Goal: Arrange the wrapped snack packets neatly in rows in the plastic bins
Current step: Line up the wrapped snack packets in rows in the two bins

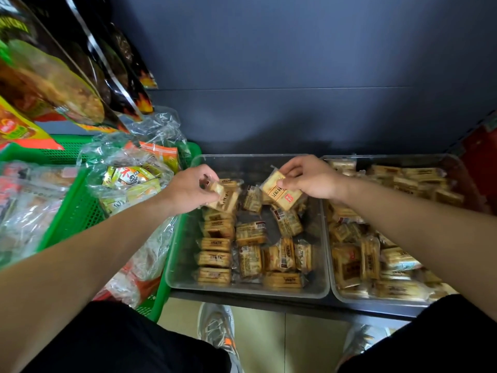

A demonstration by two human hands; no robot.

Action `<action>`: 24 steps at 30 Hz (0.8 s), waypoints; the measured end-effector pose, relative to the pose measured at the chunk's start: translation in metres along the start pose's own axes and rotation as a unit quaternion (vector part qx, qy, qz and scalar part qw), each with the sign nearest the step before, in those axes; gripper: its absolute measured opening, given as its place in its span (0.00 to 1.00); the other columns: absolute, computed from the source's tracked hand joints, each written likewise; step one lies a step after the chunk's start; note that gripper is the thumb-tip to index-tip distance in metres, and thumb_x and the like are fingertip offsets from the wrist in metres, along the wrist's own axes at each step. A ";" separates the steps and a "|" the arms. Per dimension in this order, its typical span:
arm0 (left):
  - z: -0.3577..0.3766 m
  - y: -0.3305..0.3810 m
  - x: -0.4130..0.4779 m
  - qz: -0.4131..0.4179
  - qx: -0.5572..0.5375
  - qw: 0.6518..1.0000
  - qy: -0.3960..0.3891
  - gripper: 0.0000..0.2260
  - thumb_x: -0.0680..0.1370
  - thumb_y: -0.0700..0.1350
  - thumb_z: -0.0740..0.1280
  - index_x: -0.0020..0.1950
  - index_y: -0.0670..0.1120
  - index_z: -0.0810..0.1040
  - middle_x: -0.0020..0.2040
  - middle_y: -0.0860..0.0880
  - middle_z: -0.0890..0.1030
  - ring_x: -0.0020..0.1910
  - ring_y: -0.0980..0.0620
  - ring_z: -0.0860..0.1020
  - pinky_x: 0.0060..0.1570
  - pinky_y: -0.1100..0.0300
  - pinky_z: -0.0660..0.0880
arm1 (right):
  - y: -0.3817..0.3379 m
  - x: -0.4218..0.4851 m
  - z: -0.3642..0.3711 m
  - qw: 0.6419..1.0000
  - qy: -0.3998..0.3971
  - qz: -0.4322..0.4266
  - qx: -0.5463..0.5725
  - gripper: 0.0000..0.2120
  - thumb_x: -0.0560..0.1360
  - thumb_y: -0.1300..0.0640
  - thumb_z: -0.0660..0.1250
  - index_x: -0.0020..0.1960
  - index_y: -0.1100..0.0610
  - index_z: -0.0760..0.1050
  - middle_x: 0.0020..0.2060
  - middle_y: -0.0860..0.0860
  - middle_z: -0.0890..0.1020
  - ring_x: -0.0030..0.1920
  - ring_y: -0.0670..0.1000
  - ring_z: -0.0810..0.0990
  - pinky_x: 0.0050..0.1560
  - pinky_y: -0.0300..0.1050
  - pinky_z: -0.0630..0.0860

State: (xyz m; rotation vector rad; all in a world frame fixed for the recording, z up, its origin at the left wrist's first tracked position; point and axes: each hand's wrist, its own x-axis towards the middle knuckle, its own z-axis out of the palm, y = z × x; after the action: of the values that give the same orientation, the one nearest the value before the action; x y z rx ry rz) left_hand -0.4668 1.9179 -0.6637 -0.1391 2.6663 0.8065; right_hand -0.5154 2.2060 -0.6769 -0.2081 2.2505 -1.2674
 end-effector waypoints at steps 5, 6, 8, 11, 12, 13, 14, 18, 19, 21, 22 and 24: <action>0.000 0.000 0.002 -0.002 0.251 0.964 -0.084 0.07 0.76 0.54 0.73 0.51 0.58 0.78 0.53 0.56 0.81 0.49 0.54 0.79 0.49 0.56 0.75 | 0.004 0.010 0.007 0.998 0.019 0.023 -0.053 0.15 0.77 0.56 0.74 0.61 0.57 0.78 0.46 0.47 0.83 0.45 0.45 0.83 0.41 0.36 0.76; 0.002 0.003 0.002 0.001 0.290 0.952 -0.097 0.06 0.76 0.55 0.73 0.51 0.58 0.79 0.53 0.57 0.80 0.50 0.54 0.78 0.50 0.56 0.73 | 0.004 0.011 0.008 0.997 0.026 0.022 -0.066 0.15 0.77 0.56 0.74 0.61 0.57 0.78 0.45 0.47 0.83 0.45 0.44 0.82 0.41 0.36 0.75; 0.007 0.012 0.004 0.021 0.355 0.930 -0.096 0.07 0.76 0.55 0.73 0.53 0.57 0.81 0.56 0.56 0.80 0.54 0.53 0.76 0.54 0.55 0.74 | 0.004 0.011 0.007 0.992 0.049 0.008 -0.115 0.14 0.77 0.54 0.74 0.60 0.56 0.78 0.44 0.45 0.81 0.45 0.43 0.81 0.42 0.36 0.75; 0.021 0.025 0.016 0.066 0.386 0.917 -0.072 0.14 0.77 0.55 0.72 0.62 0.56 0.80 0.66 0.52 0.77 0.65 0.49 0.74 0.66 0.49 0.73 | 0.003 0.007 0.006 0.965 0.104 -0.019 -0.239 0.12 0.76 0.50 0.74 0.58 0.50 0.79 0.47 0.45 0.83 0.48 0.48 0.82 0.52 0.50 0.80; 0.027 0.030 0.023 0.071 0.349 0.932 -0.075 0.16 0.77 0.56 0.71 0.64 0.56 0.78 0.68 0.51 0.76 0.67 0.48 0.73 0.67 0.49 0.72 | 0.002 0.005 0.004 0.952 0.124 -0.023 -0.280 0.13 0.76 0.49 0.73 0.59 0.49 0.78 0.48 0.45 0.83 0.49 0.49 0.82 0.53 0.52 0.80; 0.034 0.034 0.030 0.070 0.294 0.950 -0.082 0.18 0.77 0.55 0.72 0.66 0.56 0.76 0.69 0.51 0.76 0.67 0.48 0.73 0.67 0.49 0.72 | 0.002 0.003 0.000 0.942 0.139 -0.024 -0.305 0.13 0.76 0.48 0.73 0.59 0.48 0.78 0.48 0.45 0.83 0.50 0.50 0.82 0.52 0.51 0.80; 0.041 0.038 0.038 0.069 0.240 0.964 -0.089 0.20 0.77 0.54 0.73 0.68 0.55 0.75 0.69 0.52 0.76 0.66 0.49 0.73 0.66 0.50 0.72 | 0.002 0.002 -0.006 0.938 0.148 -0.023 -0.313 0.13 0.76 0.47 0.72 0.59 0.48 0.78 0.48 0.46 0.84 0.50 0.50 0.82 0.51 0.50 0.79; 0.066 0.043 0.070 0.078 0.202 0.971 -0.098 0.30 0.74 0.52 0.76 0.74 0.53 0.69 0.73 0.51 0.73 0.69 0.49 0.73 0.67 0.50 0.71 | 0.006 -0.002 -0.023 0.959 0.129 -0.012 -0.253 0.16 0.76 0.46 0.73 0.62 0.50 0.78 0.51 0.47 0.84 0.51 0.50 0.82 0.55 0.52 0.80; 0.071 0.042 0.075 0.069 0.196 0.972 -0.104 0.33 0.74 0.51 0.76 0.76 0.52 0.67 0.74 0.50 0.72 0.70 0.48 0.72 0.68 0.51 0.71 | 0.008 -0.002 -0.023 0.961 0.120 -0.015 -0.248 0.17 0.76 0.46 0.73 0.63 0.50 0.77 0.52 0.47 0.84 0.52 0.49 0.82 0.55 0.53 0.80; 0.081 0.038 0.082 0.051 0.190 0.973 -0.118 0.38 0.73 0.52 0.77 0.79 0.51 0.62 0.75 0.48 0.71 0.71 0.46 0.72 0.67 0.51 0.71 | 0.012 -0.002 -0.021 0.962 0.107 -0.022 -0.251 0.19 0.76 0.45 0.73 0.64 0.49 0.77 0.54 0.45 0.83 0.53 0.48 0.82 0.56 0.52 0.80; 0.086 0.036 0.084 0.049 0.198 0.971 -0.121 0.40 0.72 0.54 0.77 0.80 0.51 0.61 0.75 0.48 0.71 0.71 0.45 0.72 0.67 0.50 0.72 | 0.014 -0.001 -0.019 0.962 0.103 -0.026 -0.250 0.20 0.76 0.44 0.73 0.65 0.49 0.77 0.55 0.45 0.83 0.54 0.47 0.81 0.56 0.51 0.80; 0.094 0.034 0.086 0.051 0.210 0.969 -0.121 0.42 0.72 0.57 0.76 0.80 0.54 0.59 0.75 0.49 0.70 0.71 0.45 0.71 0.68 0.48 0.70 | 0.016 0.001 -0.017 0.962 0.105 -0.031 -0.250 0.19 0.75 0.43 0.73 0.64 0.48 0.77 0.54 0.44 0.83 0.54 0.47 0.81 0.56 0.51 0.80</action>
State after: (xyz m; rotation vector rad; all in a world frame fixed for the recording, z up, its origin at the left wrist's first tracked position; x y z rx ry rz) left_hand -0.5253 1.9988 -0.7501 0.1926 2.5551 0.2506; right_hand -0.5229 2.2271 -0.6837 -0.3430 2.7384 -0.7530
